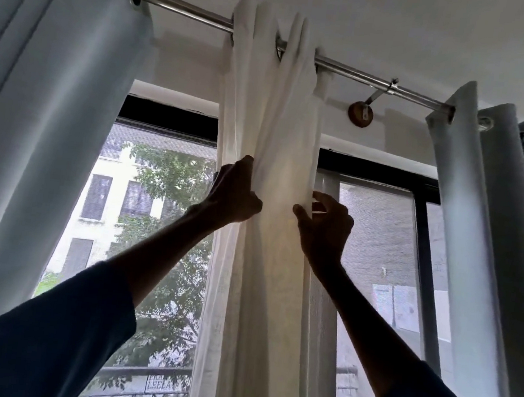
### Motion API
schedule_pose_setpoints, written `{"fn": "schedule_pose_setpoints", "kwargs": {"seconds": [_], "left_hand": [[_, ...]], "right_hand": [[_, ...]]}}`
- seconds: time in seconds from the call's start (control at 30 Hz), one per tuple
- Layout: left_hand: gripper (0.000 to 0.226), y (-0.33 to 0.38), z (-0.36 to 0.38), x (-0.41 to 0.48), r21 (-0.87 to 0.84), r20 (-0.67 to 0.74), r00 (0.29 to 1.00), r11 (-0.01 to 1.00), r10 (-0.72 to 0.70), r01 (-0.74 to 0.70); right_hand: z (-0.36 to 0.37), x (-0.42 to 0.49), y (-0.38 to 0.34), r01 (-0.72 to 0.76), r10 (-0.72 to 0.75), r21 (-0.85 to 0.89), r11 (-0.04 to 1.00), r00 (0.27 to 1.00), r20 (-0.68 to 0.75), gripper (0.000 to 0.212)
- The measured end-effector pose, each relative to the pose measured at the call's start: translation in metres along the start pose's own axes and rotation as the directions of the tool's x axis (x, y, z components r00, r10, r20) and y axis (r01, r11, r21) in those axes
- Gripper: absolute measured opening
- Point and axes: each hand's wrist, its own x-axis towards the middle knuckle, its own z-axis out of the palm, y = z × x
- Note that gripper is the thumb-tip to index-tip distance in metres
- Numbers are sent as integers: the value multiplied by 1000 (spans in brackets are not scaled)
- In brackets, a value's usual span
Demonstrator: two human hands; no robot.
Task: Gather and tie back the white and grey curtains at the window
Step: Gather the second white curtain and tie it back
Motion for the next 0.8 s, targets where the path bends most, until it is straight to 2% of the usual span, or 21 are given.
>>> {"fn": "schedule_pose_setpoints", "kwargs": {"seconds": [0.1,0.2,0.27,0.37,0.43,0.5,0.57,0.67,0.8], "left_hand": [[27,1,3,-1,-1,-29,999,1000,30,-30],[31,-2,5,-1,-31,-44,999,999,30,-32],[48,1,5,-5,-71,-70,998,997,6,-11],[88,6,8,-15,-232,-170,984,973,-59,18],[100,7,14,-21,-275,-239,964,960,-118,50],[101,9,20,-24,-261,-260,950,960,-174,104],[91,9,22,-26,-209,-174,958,960,-226,189],[36,6,24,-23,-151,-110,961,960,-253,236],[22,7,22,-19,-265,-15,962,929,-271,258]], "right_hand": [[-4,-1,3,32,-30,-57,998,999,23,35],[-5,1,8,43,-40,-79,996,999,35,26],[-6,-1,8,42,-39,-77,996,999,38,18],[-8,-6,5,92,-96,-104,990,995,-39,12],[-7,-8,1,119,-129,-123,985,989,-74,12],[-5,-10,-6,112,-117,-94,989,992,-49,14],[-2,-15,-15,119,-120,-40,992,992,-28,12],[6,-26,-26,166,-166,31,986,986,2,10],[16,-40,-35,216,-225,92,972,969,99,10]]}}
